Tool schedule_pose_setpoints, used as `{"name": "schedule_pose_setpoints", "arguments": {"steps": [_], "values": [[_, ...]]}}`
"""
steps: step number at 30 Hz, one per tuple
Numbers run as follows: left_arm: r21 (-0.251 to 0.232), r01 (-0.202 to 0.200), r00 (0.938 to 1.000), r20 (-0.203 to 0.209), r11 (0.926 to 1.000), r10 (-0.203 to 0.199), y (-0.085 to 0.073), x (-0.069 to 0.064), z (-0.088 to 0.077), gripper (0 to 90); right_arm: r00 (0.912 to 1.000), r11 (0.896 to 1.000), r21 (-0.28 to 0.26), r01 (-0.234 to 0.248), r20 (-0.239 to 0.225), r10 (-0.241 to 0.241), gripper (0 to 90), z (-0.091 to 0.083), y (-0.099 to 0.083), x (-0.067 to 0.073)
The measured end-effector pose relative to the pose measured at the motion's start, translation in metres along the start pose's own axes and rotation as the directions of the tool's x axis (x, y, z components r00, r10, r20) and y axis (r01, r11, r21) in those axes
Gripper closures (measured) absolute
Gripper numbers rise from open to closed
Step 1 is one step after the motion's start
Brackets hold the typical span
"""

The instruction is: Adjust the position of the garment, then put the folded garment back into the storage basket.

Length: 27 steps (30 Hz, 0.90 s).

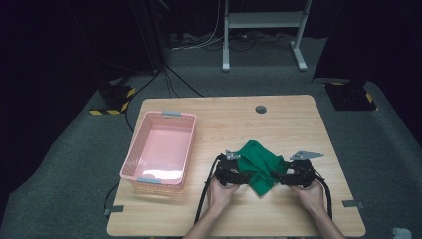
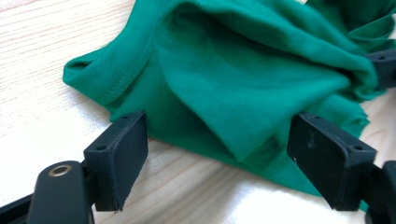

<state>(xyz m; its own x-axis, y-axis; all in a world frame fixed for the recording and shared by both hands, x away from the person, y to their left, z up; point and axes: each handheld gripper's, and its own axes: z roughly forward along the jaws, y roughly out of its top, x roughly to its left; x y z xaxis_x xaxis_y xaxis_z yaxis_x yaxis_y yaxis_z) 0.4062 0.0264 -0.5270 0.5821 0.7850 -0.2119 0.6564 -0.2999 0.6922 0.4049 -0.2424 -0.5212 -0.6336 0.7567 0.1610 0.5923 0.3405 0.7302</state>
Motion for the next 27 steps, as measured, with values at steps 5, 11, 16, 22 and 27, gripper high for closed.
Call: {"name": "schedule_pose_setpoints", "arguments": {"steps": [5,11,16,22,27], "values": [[0.012,-0.010,0.9999,-0.014,0.9999,0.010,0.005,0.004,0.004,20.7,0.9999,1.000,0.020,0.014,-0.009,-0.014,29.3,0.007,0.000,0.006],[0.030,-0.008,0.9997,-0.023,0.9995,0.008,0.011,0.014,0.009,21.3,0.9994,0.998,0.049,0.030,-0.017,-0.029,29.6,0.016,0.001,0.015],[0.044,-0.008,0.9989,-0.046,0.9990,0.010,0.017,0.023,0.009,21.4,0.9991,0.998,0.050,0.043,-0.008,-0.042,30.0,0.022,0.005,0.028],[0.056,0.018,0.9980,-0.061,0.9983,-0.014,0.022,0.036,0.010,21.3,0.9987,0.999,0.039,0.030,0.041,-0.032,30.1,0.032,0.011,0.042],[0.071,0.027,0.9964,-0.082,0.9971,-0.021,0.030,0.048,0.011,20.8,0.9970,0.999,0.035,0.006,0.077,-0.009,30.1,0.041,0.017,0.051]]}}
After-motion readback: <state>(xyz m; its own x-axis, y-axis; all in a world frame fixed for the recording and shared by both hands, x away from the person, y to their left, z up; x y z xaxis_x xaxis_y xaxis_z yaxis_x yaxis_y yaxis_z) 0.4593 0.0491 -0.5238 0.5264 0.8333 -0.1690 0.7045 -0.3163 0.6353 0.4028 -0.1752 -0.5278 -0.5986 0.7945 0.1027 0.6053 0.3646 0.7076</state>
